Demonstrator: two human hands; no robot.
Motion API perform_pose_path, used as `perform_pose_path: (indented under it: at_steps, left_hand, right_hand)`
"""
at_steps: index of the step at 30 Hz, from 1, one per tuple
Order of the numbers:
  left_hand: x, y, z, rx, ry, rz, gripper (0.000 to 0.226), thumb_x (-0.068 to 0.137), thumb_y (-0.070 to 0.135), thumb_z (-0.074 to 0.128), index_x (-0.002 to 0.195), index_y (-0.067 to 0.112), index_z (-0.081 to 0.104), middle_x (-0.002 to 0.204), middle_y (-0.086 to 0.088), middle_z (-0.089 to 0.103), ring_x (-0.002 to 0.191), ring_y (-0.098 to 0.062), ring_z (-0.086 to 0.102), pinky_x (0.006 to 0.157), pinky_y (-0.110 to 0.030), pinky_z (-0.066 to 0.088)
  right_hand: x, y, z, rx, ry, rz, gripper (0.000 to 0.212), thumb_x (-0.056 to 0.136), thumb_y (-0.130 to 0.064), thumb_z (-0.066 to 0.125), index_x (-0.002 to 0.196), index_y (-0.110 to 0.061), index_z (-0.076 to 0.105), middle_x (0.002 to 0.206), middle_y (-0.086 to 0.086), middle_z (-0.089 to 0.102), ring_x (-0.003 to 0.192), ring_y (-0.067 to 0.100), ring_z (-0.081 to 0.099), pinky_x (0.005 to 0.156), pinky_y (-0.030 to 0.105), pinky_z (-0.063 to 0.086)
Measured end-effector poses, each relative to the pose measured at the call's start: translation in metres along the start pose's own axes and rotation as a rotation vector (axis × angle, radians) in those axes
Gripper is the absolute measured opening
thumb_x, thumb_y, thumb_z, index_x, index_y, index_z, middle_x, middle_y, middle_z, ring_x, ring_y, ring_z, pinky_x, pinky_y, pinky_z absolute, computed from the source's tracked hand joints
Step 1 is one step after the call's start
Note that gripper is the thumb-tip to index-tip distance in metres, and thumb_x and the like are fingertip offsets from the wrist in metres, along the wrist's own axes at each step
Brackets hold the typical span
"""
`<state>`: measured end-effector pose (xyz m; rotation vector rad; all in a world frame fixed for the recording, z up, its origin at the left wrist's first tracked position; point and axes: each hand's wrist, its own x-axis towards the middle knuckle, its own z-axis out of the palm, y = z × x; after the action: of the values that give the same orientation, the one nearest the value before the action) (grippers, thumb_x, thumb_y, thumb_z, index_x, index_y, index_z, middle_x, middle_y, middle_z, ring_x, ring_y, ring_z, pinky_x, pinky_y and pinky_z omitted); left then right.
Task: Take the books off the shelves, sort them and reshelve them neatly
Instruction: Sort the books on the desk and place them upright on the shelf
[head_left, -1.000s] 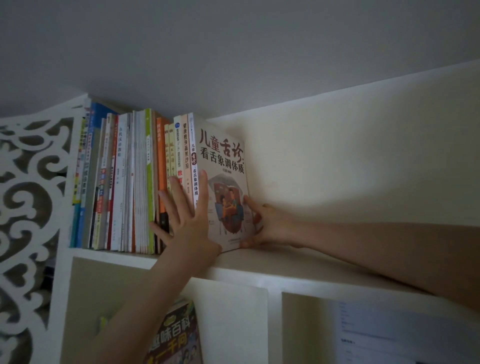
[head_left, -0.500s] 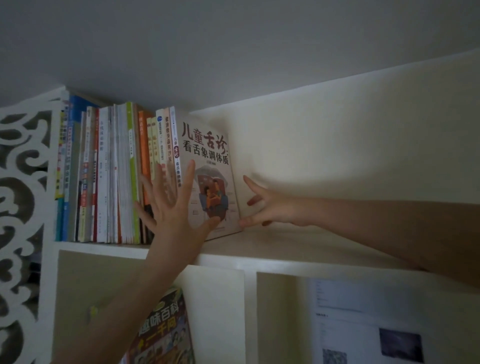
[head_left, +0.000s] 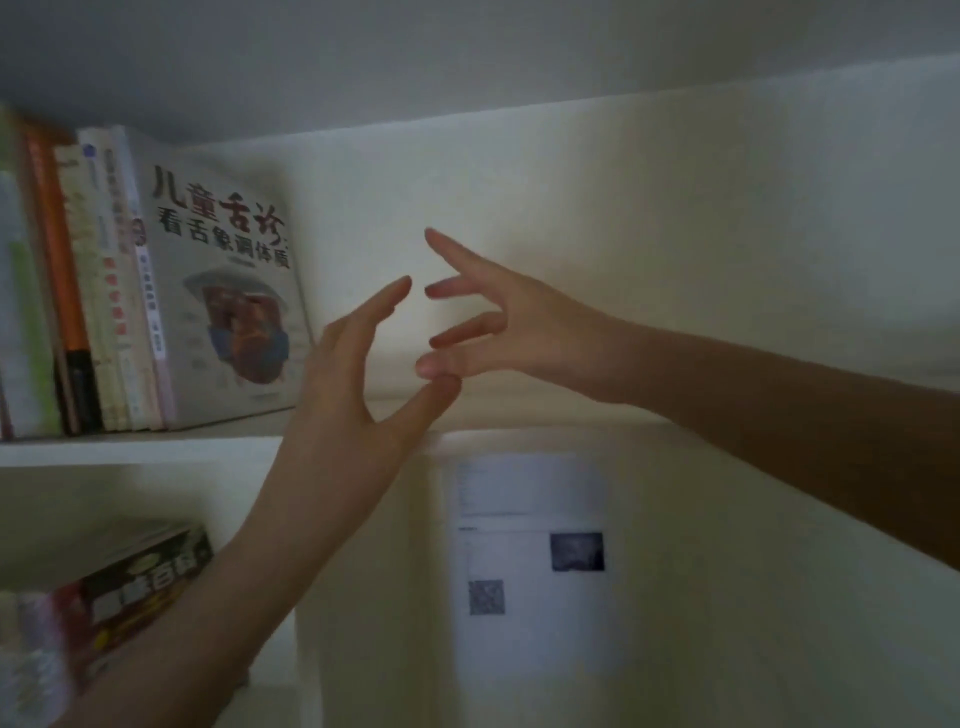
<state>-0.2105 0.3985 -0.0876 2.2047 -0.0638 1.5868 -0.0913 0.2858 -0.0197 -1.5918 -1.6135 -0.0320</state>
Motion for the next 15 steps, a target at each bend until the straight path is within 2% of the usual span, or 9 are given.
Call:
perform_pose_path:
  at_steps: [3, 5, 7, 9, 12, 14, 15]
  left_hand:
    - [-0.021, 0.028, 0.016, -0.078, -0.093, 0.108, 0.067, 0.084, 0.04, 0.065, 0.142, 0.038, 0.031, 0.141, 0.022, 0.039, 0.13, 0.009, 0.033, 0.101, -0.004, 0.029]
    - [-0.051, 0.042, 0.034, -0.145, -0.153, 0.15, 0.062, 0.084, 0.037, 0.057, 0.141, 0.03, 0.035, 0.14, 0.017, 0.042, 0.132, -0.002, 0.038, 0.107, -0.017, 0.031]
    - [-0.093, 0.054, 0.058, -0.236, -0.214, 0.144, 0.053, 0.084, 0.033, 0.053, 0.136, 0.028, 0.042, 0.134, 0.016, 0.048, 0.127, -0.01, 0.046, 0.103, -0.022, 0.038]
    - [-0.14, 0.063, 0.087, -0.305, -0.285, 0.117, 0.045, 0.085, 0.028, 0.053, 0.13, 0.03, 0.048, 0.125, 0.016, 0.053, 0.116, -0.008, 0.055, 0.095, -0.017, 0.043]
    - [-0.219, 0.056, 0.139, -0.436, -0.501, -0.066, 0.044, 0.085, 0.029, 0.052, 0.128, 0.038, 0.05, 0.12, 0.013, 0.057, 0.107, -0.007, 0.061, 0.087, -0.018, 0.048]
    - [-0.272, 0.044, 0.173, -0.476, -0.706, -0.243, 0.05, 0.081, 0.045, 0.056, 0.129, 0.051, 0.044, 0.12, 0.019, 0.054, 0.108, -0.001, 0.059, 0.087, -0.021, 0.05]
    - [-0.299, 0.039, 0.19, -0.476, -0.827, -0.353, 0.058, 0.073, 0.062, 0.059, 0.126, 0.063, 0.037, 0.121, 0.025, 0.049, 0.109, 0.002, 0.056, 0.089, -0.022, 0.049]
  right_hand:
    - [-0.051, -0.007, -0.021, 0.026, 0.151, -0.014, 0.093, 0.076, -0.024, 0.077, 0.149, -0.036, 0.021, 0.141, -0.004, 0.045, 0.105, 0.01, 0.066, 0.103, 0.038, 0.046]
    - [-0.096, -0.01, -0.029, 0.062, 0.218, -0.034, 0.087, 0.075, -0.022, 0.075, 0.147, -0.032, 0.028, 0.137, -0.004, 0.048, 0.103, 0.01, 0.066, 0.098, 0.032, 0.05]
    - [-0.151, -0.006, -0.026, 0.119, 0.236, -0.027, 0.083, 0.072, -0.018, 0.073, 0.144, -0.027, 0.034, 0.133, -0.002, 0.051, 0.102, 0.013, 0.067, 0.089, 0.026, 0.053]
    - [-0.21, 0.006, -0.016, 0.208, 0.231, 0.053, 0.08, 0.07, -0.011, 0.073, 0.141, -0.026, 0.039, 0.132, -0.001, 0.053, 0.102, 0.018, 0.067, 0.082, 0.026, 0.055]
    - [-0.298, 0.046, 0.006, 0.284, 0.241, 0.312, 0.08, 0.069, -0.01, 0.076, 0.139, -0.034, 0.044, 0.132, -0.01, 0.054, 0.107, 0.02, 0.065, 0.086, 0.032, 0.056]
    - [-0.356, 0.085, 0.021, 0.309, 0.266, 0.522, 0.077, 0.069, -0.02, 0.078, 0.135, -0.046, 0.046, 0.135, -0.015, 0.051, 0.11, 0.016, 0.062, 0.09, 0.034, 0.054]
    - [-0.383, 0.105, 0.029, 0.33, 0.287, 0.634, 0.075, 0.069, -0.024, 0.078, 0.132, -0.051, 0.047, 0.137, -0.016, 0.048, 0.112, 0.012, 0.061, 0.093, 0.034, 0.053]
